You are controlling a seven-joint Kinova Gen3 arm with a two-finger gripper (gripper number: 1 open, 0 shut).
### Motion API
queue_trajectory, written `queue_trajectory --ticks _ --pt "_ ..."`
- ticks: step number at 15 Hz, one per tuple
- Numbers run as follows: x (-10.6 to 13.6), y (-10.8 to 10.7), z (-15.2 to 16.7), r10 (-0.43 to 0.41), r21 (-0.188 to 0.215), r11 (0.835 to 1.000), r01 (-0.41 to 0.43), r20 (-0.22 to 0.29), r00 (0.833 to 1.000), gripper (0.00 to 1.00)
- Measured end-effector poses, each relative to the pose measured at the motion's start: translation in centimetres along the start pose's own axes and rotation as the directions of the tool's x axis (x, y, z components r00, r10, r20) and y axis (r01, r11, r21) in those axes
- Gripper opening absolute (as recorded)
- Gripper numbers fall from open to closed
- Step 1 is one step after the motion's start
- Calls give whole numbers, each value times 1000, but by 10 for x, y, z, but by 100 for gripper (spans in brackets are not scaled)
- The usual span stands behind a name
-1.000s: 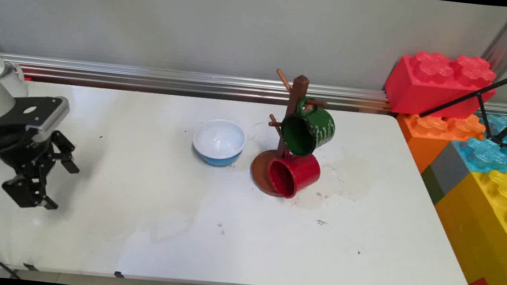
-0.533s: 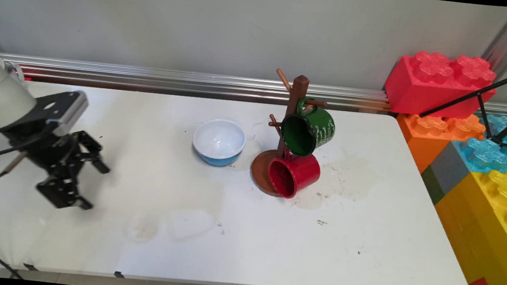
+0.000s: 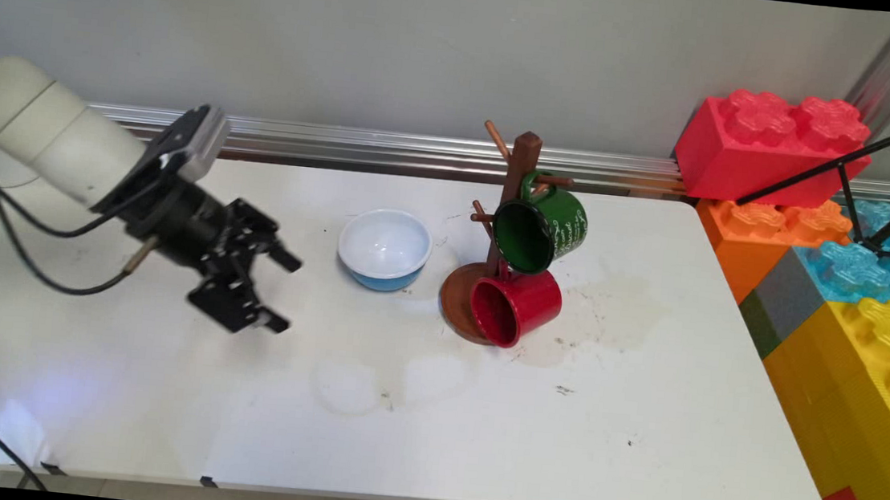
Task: Pick up the green mug from the rack
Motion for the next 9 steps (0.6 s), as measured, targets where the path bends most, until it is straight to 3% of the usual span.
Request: queue_trajectory --ticks 4,9 --pt "23 -1 8 -3 18 1000 5 -104 995 100" --pt "39 1 15 3 42 999 3 -137 990 100"
